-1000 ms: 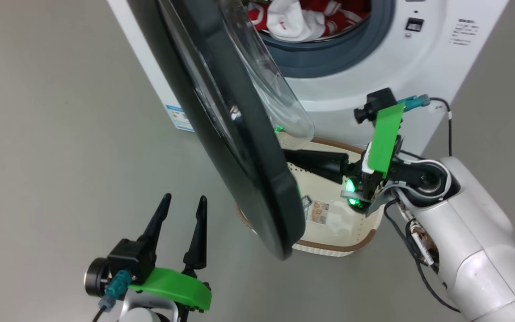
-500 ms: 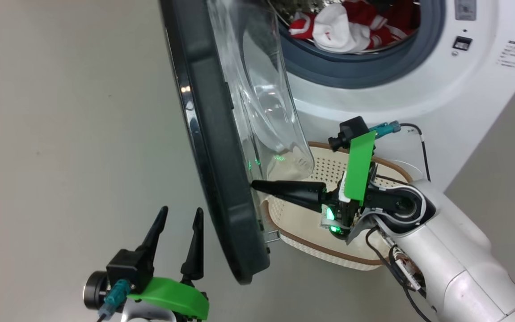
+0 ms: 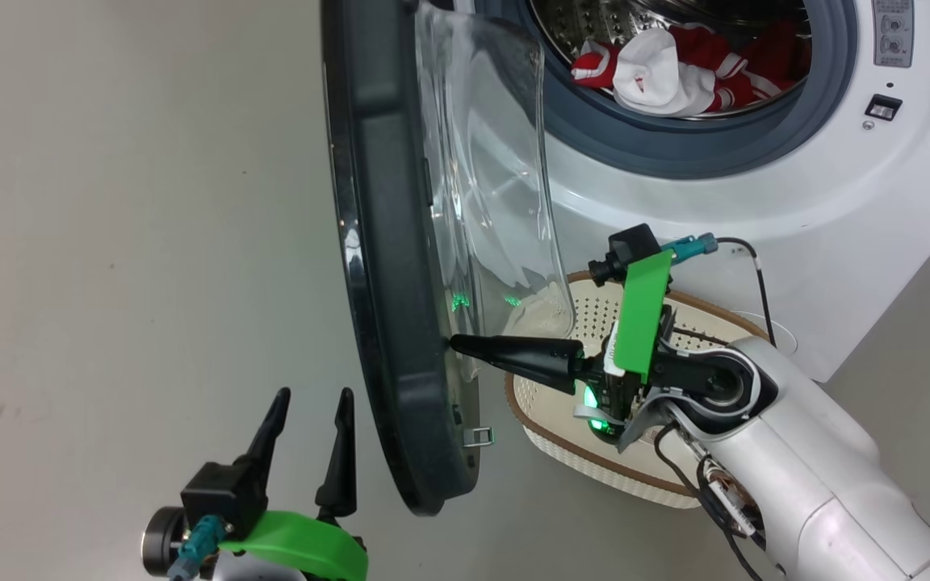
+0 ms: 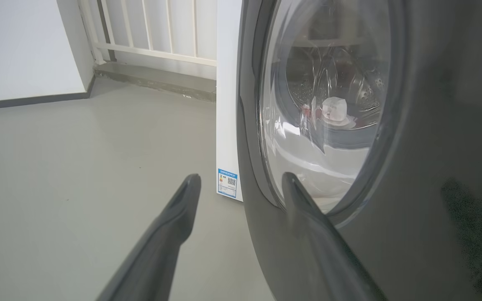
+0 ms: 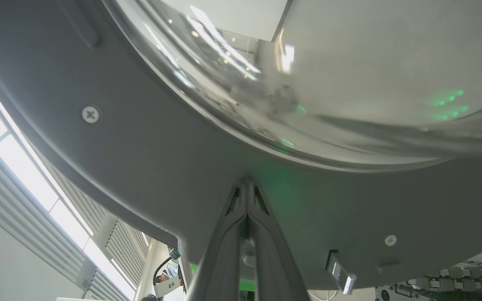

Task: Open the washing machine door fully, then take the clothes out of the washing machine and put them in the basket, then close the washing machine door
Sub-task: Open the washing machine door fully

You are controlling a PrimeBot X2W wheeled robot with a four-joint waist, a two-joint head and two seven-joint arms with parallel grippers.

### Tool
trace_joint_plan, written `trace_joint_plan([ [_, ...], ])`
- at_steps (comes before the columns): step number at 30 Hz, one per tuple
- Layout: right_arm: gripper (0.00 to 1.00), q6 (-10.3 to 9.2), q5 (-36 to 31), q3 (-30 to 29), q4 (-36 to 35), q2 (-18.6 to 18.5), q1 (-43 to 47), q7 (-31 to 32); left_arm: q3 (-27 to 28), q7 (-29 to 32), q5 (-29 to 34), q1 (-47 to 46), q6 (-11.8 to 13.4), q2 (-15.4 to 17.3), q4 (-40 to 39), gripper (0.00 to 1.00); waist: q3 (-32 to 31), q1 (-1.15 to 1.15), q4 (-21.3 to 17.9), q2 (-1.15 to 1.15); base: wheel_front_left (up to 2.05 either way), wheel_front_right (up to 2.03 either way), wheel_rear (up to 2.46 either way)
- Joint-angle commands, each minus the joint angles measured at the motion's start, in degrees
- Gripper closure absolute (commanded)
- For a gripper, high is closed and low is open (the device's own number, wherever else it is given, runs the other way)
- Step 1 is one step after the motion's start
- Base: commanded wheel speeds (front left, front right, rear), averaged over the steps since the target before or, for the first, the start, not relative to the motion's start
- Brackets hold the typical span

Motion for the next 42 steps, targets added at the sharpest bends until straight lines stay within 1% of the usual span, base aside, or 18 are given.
trace_joint_plan([
  [1, 1.0, 0.22, 0.2, 0.2, -1.7, 1.8, 1.2, -0.4, 2.0, -0.4, -0.4, -0.3, 0.5, 0.9, -1.1, 0.0, -0.1, 0.0, 0.1, 0.0, 0.0, 0.0, 0.0],
  [6, 1.0, 0.22, 0.4, -1.7, -3.9, 1.8, 4.0, -2.1, 2.1, -0.4, -0.7, 0.0, 0.6, 0.9, -1.0, 0.0, -0.6, 0.0, 0.0, 0.0, 0.0, 0.0, 0.0],
  [9, 1.0, 0.22, 0.4, -4.4, -6.8, 1.8, 6.9, -4.5, 2.1, -0.4, -0.9, 0.1, 0.5, 0.9, -0.9, 0.0, -0.8, 0.0, 0.0, 0.0, 0.0, 0.0, 0.0],
  [11, 0.55, 0.22, -0.1, -6.0, -8.8, 1.8, 9.1, -5.8, 2.1, -0.4, -1.0, 0.2, 0.5, 0.9, -0.8, 0.0, -0.9, 0.0, -0.1, 0.0, 0.0, 0.0, 0.0],
  [12, 0.38, 0.22, -0.1, -6.9, -10.0, 1.8, 10.3, -6.3, 2.1, -0.4, -1.1, 0.2, 0.5, 0.9, -0.8, 0.0, -1.0, 0.0, -0.2, 0.0, 0.0, 0.0, 0.0],
  [13, 0.0, 0.22, -0.2, -7.9, -11.1, 1.8, 11.6, -7.0, 2.2, -0.4, -1.1, 0.3, 0.4, 0.9, -0.7, 0.0, -1.2, 0.0, -0.2, 0.0, 0.0, 0.0, 0.0],
  [18, 0.0, 0.22, -2.4, -12.4, -16.7, 1.8, 17.6, -10.9, 2.5, -0.4, -1.2, 0.5, 0.3, 0.9, -0.5, 0.0, -1.6, 0.0, -0.6, 0.0, 0.0, 0.0, 0.0],
  [20, 0.0, 0.22, -4.5, -14.1, -18.8, 1.7, 19.9, -13.1, 2.6, -0.4, -1.2, 0.5, 0.3, 0.9, -0.4, 0.0, -1.8, 0.0, -0.7, 0.0, 0.0, 0.0, 0.0],
  [21, 0.0, 0.22, -4.5, -14.1, -18.8, 1.7, 19.9, -13.1, 2.6, -0.4, -1.2, 0.5, 0.3, 0.9, -0.4, 0.0, -1.8, 0.0, -0.7, 0.0, 0.0, 0.0, 0.0],
  [23, 0.0, 0.22, -6.3, -15.6, -20.8, 1.7, 22.3, -15.3, 2.7, -0.4, -1.3, 0.6, 0.3, 0.9, -0.4, 0.0, -1.9, 0.0, -0.8, 0.0, 0.0, 0.0, 0.0],
  [28, 0.0, 0.22, -14.6, -18.1, -24.7, 1.1, 27.6, -22.9, 2.9, -0.4, -1.5, 0.7, 0.4, 0.9, -0.3, 0.0, -2.2, 0.0, -0.9, 0.0, 0.0, 0.0, 0.0],
  [30, 0.0, 0.22, -19.2, -18.8, -25.7, 0.5, 28.9, -27.5, 2.9, -0.4, -1.6, 0.7, 0.5, 0.9, -0.3, 0.0, -2.1, 0.0, -1.0, 0.0, 0.0, 0.0, 0.0],
  [34, 0.0, 0.22, -28.0, -17.4, -26.8, -1.4, 30.0, -36.1, 3.2, -0.4, -1.7, 0.8, 0.5, 0.9, -0.2, 0.0, -2.1, 0.0, -1.4, 0.0, 0.0, 0.0, 0.0],
  [35, 0.0, 0.22, -30.7, -16.6, -26.8, -2.4, 30.0, -38.2, 3.3, -0.4, -1.7, 0.8, 0.5, 0.9, -0.1, 0.0, -2.1, 0.0, -1.5, 0.0, 0.0, 0.0, 0.0],
  [42, 0.0, 0.22, -44.4, -11.1, -23.9, -7.9, 27.7, -54.2, 4.1, -0.4, -1.2, 1.1, 0.2, 0.9, 0.1, 0.0, -2.4, 0.0, -2.2, 0.0, 0.0, 0.0, 0.0],
])
